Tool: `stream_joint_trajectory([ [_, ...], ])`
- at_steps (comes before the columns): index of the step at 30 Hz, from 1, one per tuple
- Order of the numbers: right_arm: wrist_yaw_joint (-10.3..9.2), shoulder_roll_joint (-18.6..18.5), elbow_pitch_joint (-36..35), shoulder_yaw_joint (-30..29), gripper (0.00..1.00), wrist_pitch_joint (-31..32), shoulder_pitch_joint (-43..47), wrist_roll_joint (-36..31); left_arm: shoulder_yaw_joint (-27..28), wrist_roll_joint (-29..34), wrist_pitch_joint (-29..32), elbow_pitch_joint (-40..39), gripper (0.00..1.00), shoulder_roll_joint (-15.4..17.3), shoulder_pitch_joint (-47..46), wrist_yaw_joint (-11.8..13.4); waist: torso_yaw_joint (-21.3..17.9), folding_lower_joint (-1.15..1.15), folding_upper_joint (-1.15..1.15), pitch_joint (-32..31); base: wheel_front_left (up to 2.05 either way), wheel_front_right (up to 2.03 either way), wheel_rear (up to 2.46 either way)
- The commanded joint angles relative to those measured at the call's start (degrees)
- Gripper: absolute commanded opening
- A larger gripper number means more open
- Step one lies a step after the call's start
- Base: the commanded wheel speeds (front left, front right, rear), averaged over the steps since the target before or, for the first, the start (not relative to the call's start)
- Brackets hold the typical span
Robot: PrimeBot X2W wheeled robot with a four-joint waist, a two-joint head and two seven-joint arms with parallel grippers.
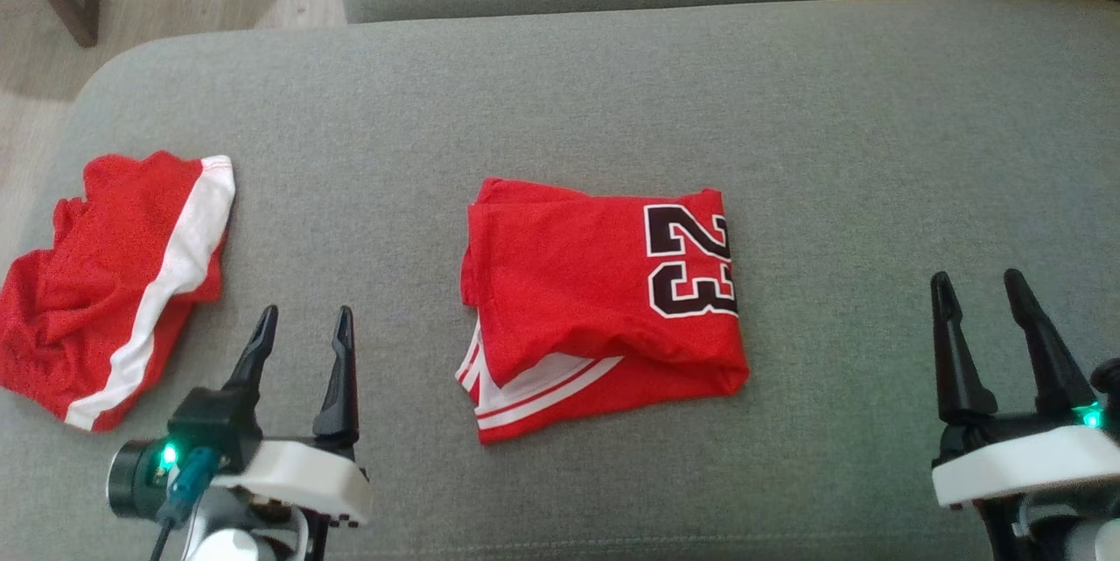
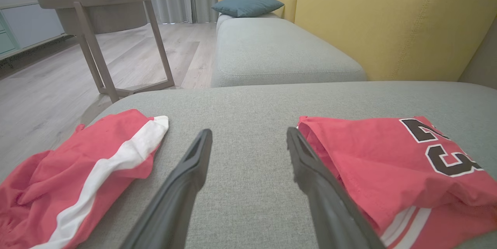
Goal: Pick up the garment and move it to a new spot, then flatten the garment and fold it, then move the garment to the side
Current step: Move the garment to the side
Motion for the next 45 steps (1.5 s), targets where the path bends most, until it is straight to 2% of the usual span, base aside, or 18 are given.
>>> stream_joint_trajectory([
  [1,0.39,-0.6,-1.9,0.8,1.0,0.1,-1.1,-0.5,1.9,-0.3,-0.4,-1.9,1.0,1.3,-2.8,0.2,0.1,0.0,0.0,0.1,0.0,0.0,0.0],
  [9,0.39,-1.3,2.0,1.7,1.0,2.4,-3.9,0.3,1.1,0.4,-1.3,-2.8,1.0,0.8,-5.6,0.0,3.3,0.0,0.0,2.5,0.0,0.0,0.0],
  [21,0.39,-2.4,19.5,7.2,1.0,5.4,-15.1,2.4,-0.3,1.0,-4.5,-2.0,1.0,-2.8,-12.9,-1.0,12.0,0.0,0.0,9.4,0.0,0.0,0.0],
  [28,0.39,-3.1,26.7,8.7,1.0,10.2,-18.6,3.9,-0.3,2.5,-5.3,-1.7,1.0,-4.9,-14.9,-2.3,14.0,0.0,0.0,11.1,0.0,0.0,0.0],
  [29,0.39,-3.3,27.2,9.1,0.96,11.2,-18.7,4.4,-0.1,2.7,-5.3,-1.9,1.0,-5.2,-14.9,-2.4,14.0,0.0,0.0,11.2,0.0,0.0,0.0],
  [30,0.39,-3.5,27.6,9.5,0.37,12.3,-18.9,4.9,0.0,2.9,-5.3,-2.0,1.0,-5.4,-14.8,-2.5,14.0,0.0,0.0,11.2,0.0,0.0,0.0],
  [31,0.39,-3.8,27.7,9.8,0.0,12.8,-19.0,5.2,0.1,3.2,-5.3,-2.1,1.0,-5.6,-14.7,-2.7,13.9,0.0,0.0,11.3,0.0,0.0,0.0],
  [38,0.39,-5.9,24.4,12.3,0.0,13.2,-19.0,5.2,1.2,4.3,-5.3,-2.0,1.0,-6.0,-14.4,-3.6,11.3,0.0,0.0,11.4,0.0,0.0,0.0],
  [45,0.39,-7.8,18.0,15.3,0.0,11.5,-19.6,2.6,2.1,5.9,-5.3,-3.0,1.0,-5.6,-14.7,-4.1,3.2,0.0,0.0,12.6,0.0,0.0,0.0],
])
